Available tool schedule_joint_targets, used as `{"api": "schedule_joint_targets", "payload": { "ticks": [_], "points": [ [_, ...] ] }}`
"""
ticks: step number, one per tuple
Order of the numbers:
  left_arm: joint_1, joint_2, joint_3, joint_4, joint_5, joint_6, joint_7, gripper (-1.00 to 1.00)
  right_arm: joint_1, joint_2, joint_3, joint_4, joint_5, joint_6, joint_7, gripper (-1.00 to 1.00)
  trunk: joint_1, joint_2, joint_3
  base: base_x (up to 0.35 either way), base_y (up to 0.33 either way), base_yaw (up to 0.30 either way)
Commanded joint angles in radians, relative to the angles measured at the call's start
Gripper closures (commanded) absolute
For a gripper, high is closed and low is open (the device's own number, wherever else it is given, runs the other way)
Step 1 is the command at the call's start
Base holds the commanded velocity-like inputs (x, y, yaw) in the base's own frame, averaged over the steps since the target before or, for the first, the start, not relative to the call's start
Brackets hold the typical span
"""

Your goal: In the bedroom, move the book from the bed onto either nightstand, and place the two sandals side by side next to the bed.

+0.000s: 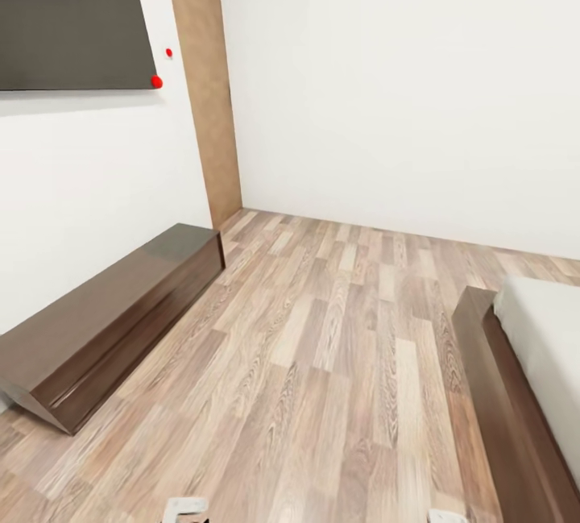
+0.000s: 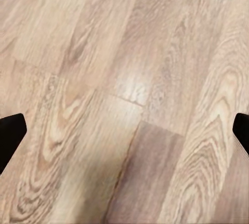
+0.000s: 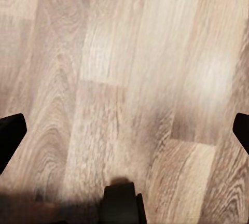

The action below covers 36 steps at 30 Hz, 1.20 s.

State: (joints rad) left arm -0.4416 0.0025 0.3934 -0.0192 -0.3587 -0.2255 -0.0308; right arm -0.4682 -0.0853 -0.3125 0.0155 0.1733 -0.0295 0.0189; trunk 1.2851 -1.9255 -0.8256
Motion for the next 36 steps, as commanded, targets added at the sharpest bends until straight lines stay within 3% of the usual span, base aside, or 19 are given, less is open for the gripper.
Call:
{"api": "schedule_joint_targets", "payload": {
  "ticks": [1, 12, 36],
  "points": [
    [0.000, 0.000, 0.009, 0.001, -0.007, -0.004, -0.003, -1.00, -0.001, -0.001, -0.009, 0.006, 0.009, -0.003, 0.003, -1.00, 0.000, 0.000, -0.001, 0.334, 0.065, 0.000],
    [0.001, 0.001, 0.009, 0.001, -0.007, -0.006, -0.003, -1.00, 0.000, -0.001, -0.010, 0.015, 0.008, -0.003, 0.006, -1.00, 0.000, 0.000, -0.001, 0.289, 0.069, -0.072],
    [0.001, -0.001, 0.007, 0.001, -0.006, -0.006, -0.004, -1.00, 0.000, -0.001, -0.010, 0.015, 0.008, -0.003, 0.004, -1.00, 0.000, 0.000, -0.001, 0.010, 0.003, -0.294]
  ]
}}
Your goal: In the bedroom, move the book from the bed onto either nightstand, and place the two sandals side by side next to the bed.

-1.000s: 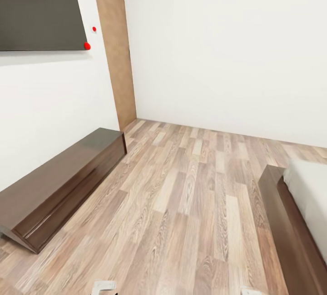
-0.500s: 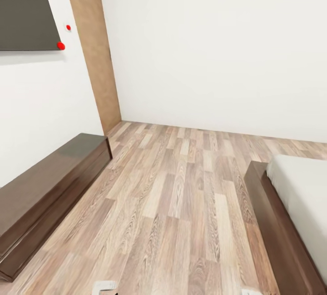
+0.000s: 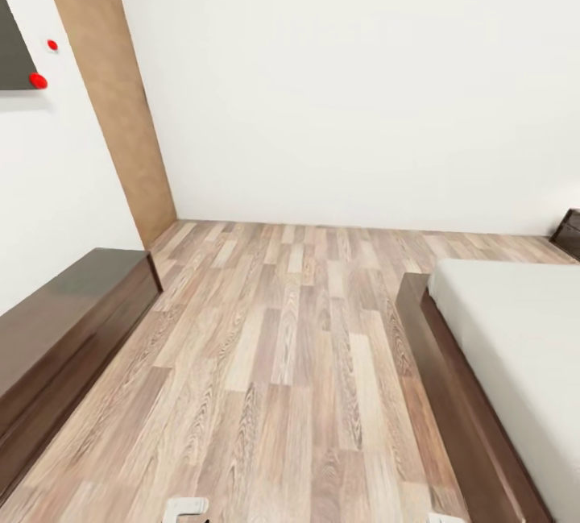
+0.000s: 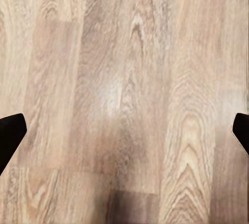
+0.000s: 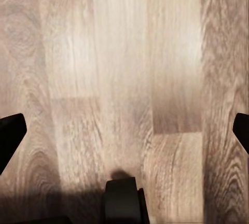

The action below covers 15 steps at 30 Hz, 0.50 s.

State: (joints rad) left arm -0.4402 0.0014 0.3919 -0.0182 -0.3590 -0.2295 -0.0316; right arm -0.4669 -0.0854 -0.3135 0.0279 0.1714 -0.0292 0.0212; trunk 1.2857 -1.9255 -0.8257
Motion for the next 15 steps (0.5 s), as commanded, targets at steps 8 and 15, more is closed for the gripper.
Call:
{"api": "schedule_joint_targets", "payload": {
  "ticks": [8, 15],
  "points": [
    [0.000, 0.000, 0.008, 0.000, -0.006, -0.002, -0.002, -1.00, -0.001, 0.000, -0.009, 0.003, 0.010, -0.003, 0.002, -1.00, 0.000, 0.000, -0.001, 0.000, 0.000, -0.299],
    [0.000, 0.000, 0.008, 0.000, -0.006, -0.001, -0.003, -1.00, -0.002, 0.000, -0.009, 0.003, 0.010, -0.003, 0.002, -1.00, 0.000, 0.000, -0.001, 0.000, 0.000, -0.115]
  ]
}}
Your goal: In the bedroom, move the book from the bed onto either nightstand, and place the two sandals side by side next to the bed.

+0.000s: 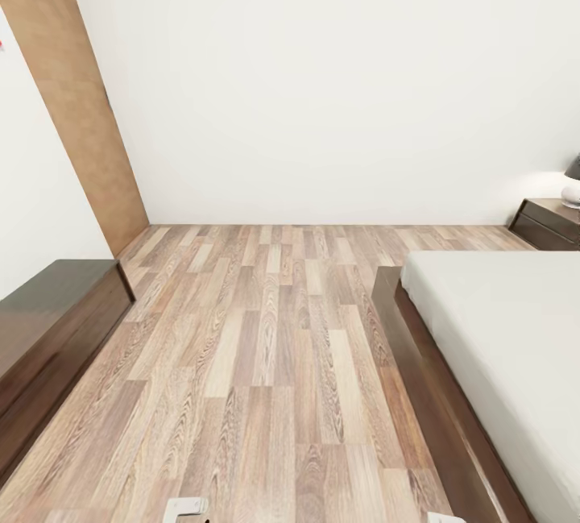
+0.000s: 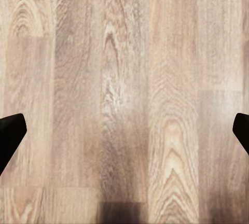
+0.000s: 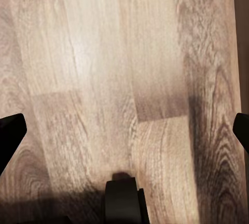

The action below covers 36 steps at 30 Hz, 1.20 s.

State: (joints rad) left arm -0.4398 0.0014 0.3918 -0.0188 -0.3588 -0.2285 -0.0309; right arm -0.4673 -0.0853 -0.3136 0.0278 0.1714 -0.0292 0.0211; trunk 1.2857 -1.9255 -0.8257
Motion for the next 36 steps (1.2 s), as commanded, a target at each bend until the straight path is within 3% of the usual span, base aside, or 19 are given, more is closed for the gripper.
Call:
{"api": "schedule_joint_targets", "payload": {
  "ticks": [1, 11, 36],
  "points": [
    [0.000, 0.000, 0.009, 0.000, -0.006, -0.002, -0.003, -1.00, -0.001, -0.001, -0.009, 0.003, 0.010, -0.003, 0.002, -1.00, 0.000, 0.000, -0.001, 0.016, 0.000, -0.023],
    [0.000, 0.000, 0.010, 0.000, -0.006, -0.003, -0.003, -1.00, -0.001, -0.001, -0.009, 0.003, 0.010, -0.003, 0.002, -1.00, 0.000, 0.000, -0.001, 0.272, 0.015, -0.004],
    [0.000, 0.000, 0.009, 0.000, -0.006, -0.003, -0.003, -1.00, -0.001, -0.001, -0.009, 0.004, 0.010, -0.003, 0.002, -1.00, 0.000, 0.000, -0.001, 0.333, 0.127, 0.050]
  ]
}}
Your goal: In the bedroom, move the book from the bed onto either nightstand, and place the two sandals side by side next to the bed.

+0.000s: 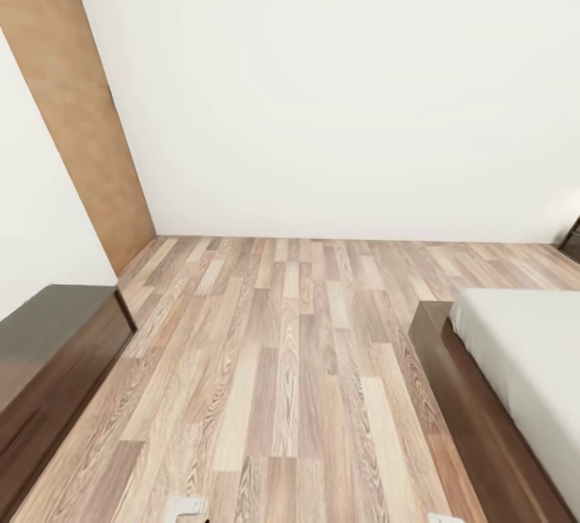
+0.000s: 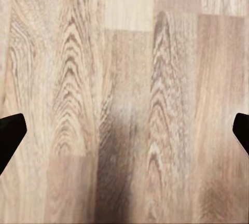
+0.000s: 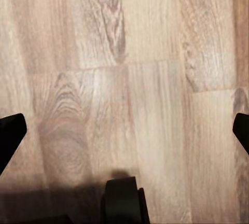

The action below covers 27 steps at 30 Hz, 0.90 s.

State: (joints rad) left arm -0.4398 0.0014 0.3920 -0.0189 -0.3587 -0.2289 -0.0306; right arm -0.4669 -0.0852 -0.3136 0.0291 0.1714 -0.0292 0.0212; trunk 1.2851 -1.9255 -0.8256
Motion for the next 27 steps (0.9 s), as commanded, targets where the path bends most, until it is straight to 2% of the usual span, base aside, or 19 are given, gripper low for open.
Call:
{"api": "schedule_joint_targets", "payload": {
  "ticks": [1, 27],
  "points": [
    [0.000, 0.000, 0.008, 0.000, -0.006, -0.003, -0.003, -1.00, -0.001, -0.001, -0.009, 0.003, 0.010, -0.003, 0.002, -1.00, 0.000, 0.000, -0.001, 0.333, 0.042, 0.001],
    [0.000, 0.000, 0.010, 0.000, -0.006, -0.003, -0.003, -1.00, -0.001, -0.001, -0.009, 0.003, 0.011, -0.003, 0.003, -1.00, 0.000, 0.000, -0.001, 0.333, 0.004, 0.000]
  ]
}}
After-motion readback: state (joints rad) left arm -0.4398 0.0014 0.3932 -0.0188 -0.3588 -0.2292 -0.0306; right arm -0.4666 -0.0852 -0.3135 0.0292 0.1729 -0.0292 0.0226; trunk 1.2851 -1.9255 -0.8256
